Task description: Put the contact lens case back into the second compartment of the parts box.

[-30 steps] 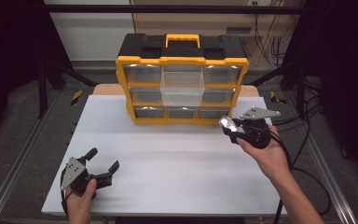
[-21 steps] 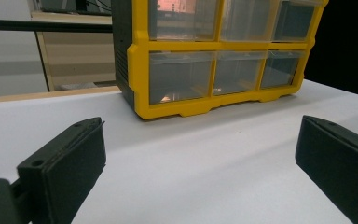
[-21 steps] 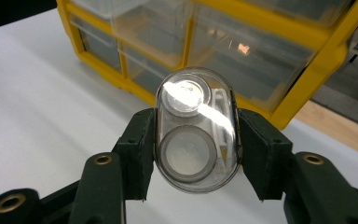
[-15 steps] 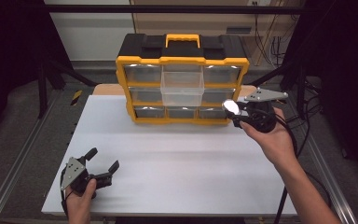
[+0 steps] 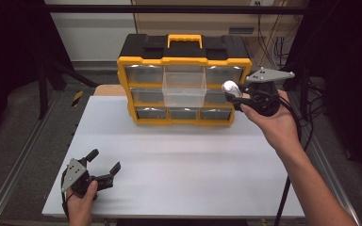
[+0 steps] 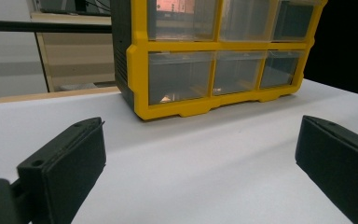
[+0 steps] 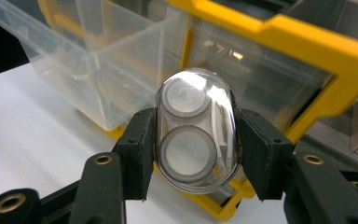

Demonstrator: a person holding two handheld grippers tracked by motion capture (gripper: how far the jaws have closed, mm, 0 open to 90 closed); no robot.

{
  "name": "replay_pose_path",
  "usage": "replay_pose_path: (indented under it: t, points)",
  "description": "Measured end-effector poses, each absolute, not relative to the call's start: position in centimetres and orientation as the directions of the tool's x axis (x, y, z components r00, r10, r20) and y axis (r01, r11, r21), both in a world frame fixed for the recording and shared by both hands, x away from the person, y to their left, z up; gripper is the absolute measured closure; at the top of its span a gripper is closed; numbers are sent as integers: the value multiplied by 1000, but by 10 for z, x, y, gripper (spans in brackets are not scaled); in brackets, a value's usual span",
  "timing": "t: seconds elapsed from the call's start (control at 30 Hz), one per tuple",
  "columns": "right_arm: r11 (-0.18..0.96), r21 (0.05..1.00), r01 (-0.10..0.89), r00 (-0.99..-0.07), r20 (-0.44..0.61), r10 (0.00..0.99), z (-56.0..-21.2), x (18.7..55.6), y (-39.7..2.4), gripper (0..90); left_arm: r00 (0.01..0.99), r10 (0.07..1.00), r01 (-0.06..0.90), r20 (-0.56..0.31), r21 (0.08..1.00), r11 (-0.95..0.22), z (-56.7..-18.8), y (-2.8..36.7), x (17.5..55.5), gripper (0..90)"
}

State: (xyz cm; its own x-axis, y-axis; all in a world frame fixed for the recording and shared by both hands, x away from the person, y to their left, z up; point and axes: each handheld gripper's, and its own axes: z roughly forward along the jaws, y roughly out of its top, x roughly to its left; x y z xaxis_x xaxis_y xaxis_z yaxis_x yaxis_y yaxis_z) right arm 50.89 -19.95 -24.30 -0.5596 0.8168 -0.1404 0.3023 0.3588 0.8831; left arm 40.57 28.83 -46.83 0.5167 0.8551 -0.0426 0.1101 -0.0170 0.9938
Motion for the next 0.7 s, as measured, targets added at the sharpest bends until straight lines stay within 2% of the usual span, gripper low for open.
replay_pose_path:
  t: [0.7]
  points:
    - [347, 909, 232, -593, -150, 791, -199, 526, -152, 489, 519, 853, 110, -44, 994, -16, -468, 288, 406, 14]
